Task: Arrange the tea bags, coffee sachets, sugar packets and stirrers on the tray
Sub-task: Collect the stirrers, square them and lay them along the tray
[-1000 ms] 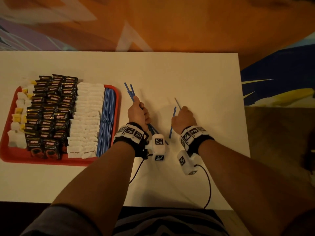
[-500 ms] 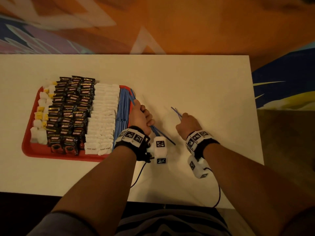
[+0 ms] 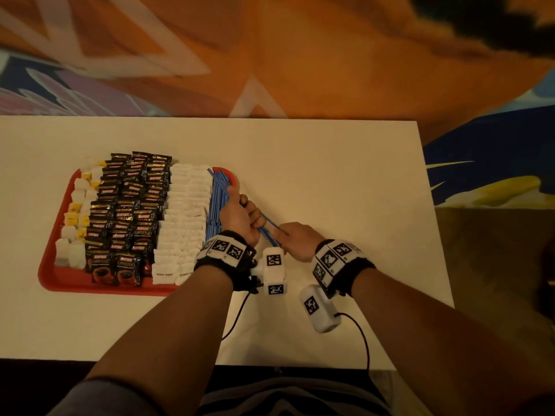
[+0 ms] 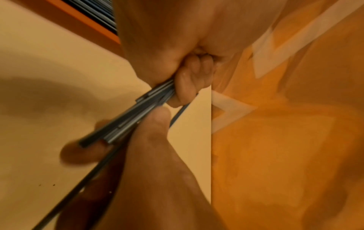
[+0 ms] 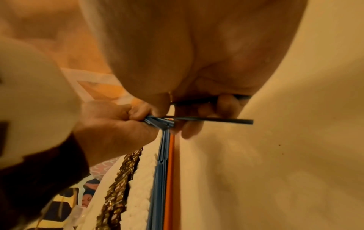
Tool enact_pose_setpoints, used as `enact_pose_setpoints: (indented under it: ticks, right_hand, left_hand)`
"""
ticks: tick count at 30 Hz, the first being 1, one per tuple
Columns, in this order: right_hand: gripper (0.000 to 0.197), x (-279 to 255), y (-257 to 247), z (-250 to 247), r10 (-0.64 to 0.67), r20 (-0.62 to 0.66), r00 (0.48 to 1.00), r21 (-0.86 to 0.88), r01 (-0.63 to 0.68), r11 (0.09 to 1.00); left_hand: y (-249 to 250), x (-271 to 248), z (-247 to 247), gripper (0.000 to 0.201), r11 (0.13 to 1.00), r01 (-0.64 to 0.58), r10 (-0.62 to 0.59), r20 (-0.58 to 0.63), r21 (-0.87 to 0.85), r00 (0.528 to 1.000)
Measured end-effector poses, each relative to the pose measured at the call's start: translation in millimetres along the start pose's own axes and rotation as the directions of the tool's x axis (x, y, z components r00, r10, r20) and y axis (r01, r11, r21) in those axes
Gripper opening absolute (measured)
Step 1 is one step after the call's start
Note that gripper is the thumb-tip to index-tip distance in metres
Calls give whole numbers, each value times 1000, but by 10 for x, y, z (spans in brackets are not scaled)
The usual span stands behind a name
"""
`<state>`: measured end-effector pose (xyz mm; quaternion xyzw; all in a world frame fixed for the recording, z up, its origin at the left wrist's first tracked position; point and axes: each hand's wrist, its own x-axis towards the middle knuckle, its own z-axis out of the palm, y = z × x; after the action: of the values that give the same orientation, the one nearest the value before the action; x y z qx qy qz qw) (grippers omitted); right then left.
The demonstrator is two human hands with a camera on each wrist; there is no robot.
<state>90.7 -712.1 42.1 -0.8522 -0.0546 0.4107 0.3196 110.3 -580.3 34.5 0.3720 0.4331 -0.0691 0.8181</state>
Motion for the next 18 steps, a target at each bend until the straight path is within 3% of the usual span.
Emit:
enact_pose_setpoints:
  ticks: [7, 10, 13, 18]
  right_hand:
    - [37, -175, -66, 5, -2, -120, 993, 12, 3, 1000]
    - [48, -251, -155, -43, 59, -171, 984, 173, -29, 985]
    - [37, -258, -336, -101, 90, -219, 972, 334, -13, 943]
    - [39, -402, -757, -149, -26, -341, 940, 148, 81, 986]
  left_hand:
    - [207, -132, -83, 50, 998, -64, 63, -36, -26, 997]
    - [319, -156, -160, 46, 994, -95, 100, -77, 59, 992]
    - [356, -231, -214, 44, 971, -109, 126, -65, 212, 990]
    - [361, -516, -215, 51, 921, -121, 86, 110, 370, 990]
